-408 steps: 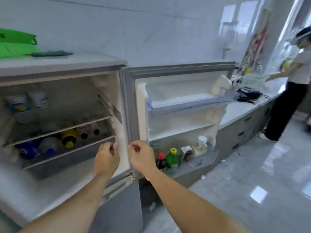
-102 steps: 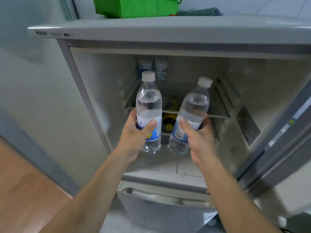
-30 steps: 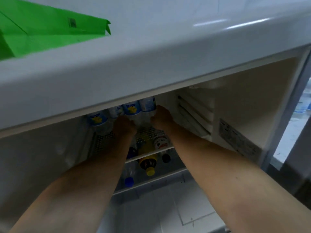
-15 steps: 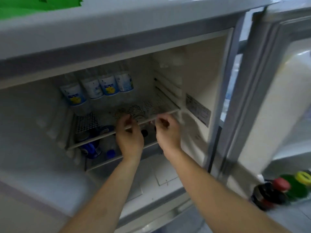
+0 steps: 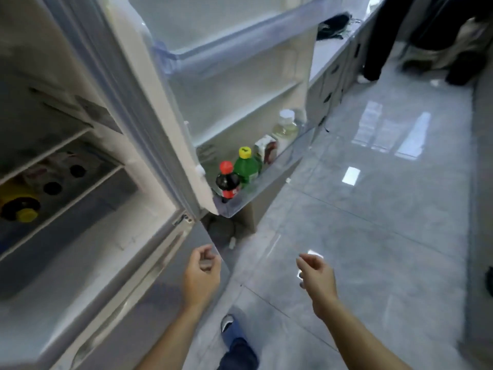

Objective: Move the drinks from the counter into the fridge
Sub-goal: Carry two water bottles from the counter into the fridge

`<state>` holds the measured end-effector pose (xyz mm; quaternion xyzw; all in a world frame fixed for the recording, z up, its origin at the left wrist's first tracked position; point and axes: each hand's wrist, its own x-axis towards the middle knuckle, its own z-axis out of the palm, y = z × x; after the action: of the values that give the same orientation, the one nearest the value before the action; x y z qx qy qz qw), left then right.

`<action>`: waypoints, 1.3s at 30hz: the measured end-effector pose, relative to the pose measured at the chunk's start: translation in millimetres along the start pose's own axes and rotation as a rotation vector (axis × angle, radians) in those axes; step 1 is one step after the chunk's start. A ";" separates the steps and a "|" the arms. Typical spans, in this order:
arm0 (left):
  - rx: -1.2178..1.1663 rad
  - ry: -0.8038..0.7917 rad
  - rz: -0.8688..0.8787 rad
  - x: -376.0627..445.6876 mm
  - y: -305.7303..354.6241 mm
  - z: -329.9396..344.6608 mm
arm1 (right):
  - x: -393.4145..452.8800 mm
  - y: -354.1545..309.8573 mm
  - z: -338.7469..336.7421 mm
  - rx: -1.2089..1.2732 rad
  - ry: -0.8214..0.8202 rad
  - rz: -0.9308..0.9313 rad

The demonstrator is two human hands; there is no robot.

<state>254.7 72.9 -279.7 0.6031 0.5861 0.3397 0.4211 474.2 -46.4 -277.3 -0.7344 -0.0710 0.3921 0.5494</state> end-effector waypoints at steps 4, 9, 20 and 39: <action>0.122 -0.313 -0.147 -14.5 -41.6 44.6 | 12.9 37.6 -82.7 0.029 0.182 0.129; 0.452 -0.570 -0.377 -16.0 -101.3 51.0 | 15.9 77.2 -144.6 0.054 0.311 0.273; 0.541 -0.653 -0.658 22.3 -125.5 71.5 | -5.6 136.1 -209.2 -0.014 0.459 0.590; 0.468 -0.762 -0.475 121.6 63.5 348.4 | 102.0 108.9 -342.3 -0.060 0.484 0.833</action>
<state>606.2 158.1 -376.9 0.6126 0.5721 -0.1500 0.5243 732.0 -291.1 -391.6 -0.7861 0.3476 0.3945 0.3249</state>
